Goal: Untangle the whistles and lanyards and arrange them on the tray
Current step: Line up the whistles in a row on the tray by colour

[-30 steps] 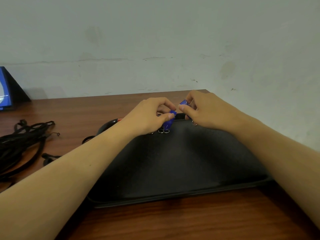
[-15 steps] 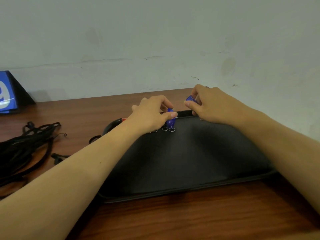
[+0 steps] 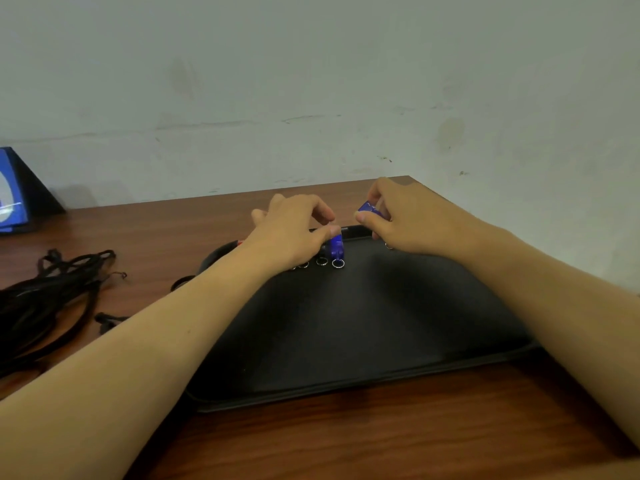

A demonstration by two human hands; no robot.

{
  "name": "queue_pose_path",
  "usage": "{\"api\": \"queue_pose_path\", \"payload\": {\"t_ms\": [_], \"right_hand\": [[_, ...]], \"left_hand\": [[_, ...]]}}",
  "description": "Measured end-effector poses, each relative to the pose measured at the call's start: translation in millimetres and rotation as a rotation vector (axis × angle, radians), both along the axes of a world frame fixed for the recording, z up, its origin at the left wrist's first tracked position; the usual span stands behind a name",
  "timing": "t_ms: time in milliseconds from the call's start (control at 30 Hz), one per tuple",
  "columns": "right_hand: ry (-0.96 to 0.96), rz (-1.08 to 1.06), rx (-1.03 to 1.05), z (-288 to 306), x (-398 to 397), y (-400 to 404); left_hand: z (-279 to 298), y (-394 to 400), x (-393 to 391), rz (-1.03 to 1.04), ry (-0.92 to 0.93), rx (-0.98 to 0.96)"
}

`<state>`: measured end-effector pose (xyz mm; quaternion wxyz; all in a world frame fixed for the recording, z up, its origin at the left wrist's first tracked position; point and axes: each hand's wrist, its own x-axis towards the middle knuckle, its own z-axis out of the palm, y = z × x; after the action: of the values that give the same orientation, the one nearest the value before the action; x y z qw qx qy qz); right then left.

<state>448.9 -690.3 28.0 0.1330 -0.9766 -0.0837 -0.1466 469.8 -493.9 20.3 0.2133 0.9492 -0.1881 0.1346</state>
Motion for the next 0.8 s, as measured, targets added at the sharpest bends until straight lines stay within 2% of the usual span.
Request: {"api": "queue_pose_path", "payload": {"t_ms": [100, 300, 533, 667, 800], "right_hand": [[0.007, 0.005, 0.018, -0.3, -0.5, 0.2], [0.023, -0.004, 0.044, 0.4, 2.2, -0.3], [-0.027, 0.056, 0.083, 0.2, 1.0, 1.3], [0.051, 0.069, 0.125, 0.4, -1.1, 5.3], [0.086, 0.062, 0.063, -0.1, 0.1, 6.5]], "left_hand": [[3.2, -0.4, -4.1, -0.042, -0.034, -0.007], [2.5, -0.4, -8.6, -0.086, 0.013, 0.215], [-2.0, -0.8, -1.8, -0.025, 0.027, 0.28], [-2.4, -1.4, -2.4, -0.02, 0.026, 0.288], [-0.8, -2.4, -2.2, -0.008, 0.028, 0.277]]}}
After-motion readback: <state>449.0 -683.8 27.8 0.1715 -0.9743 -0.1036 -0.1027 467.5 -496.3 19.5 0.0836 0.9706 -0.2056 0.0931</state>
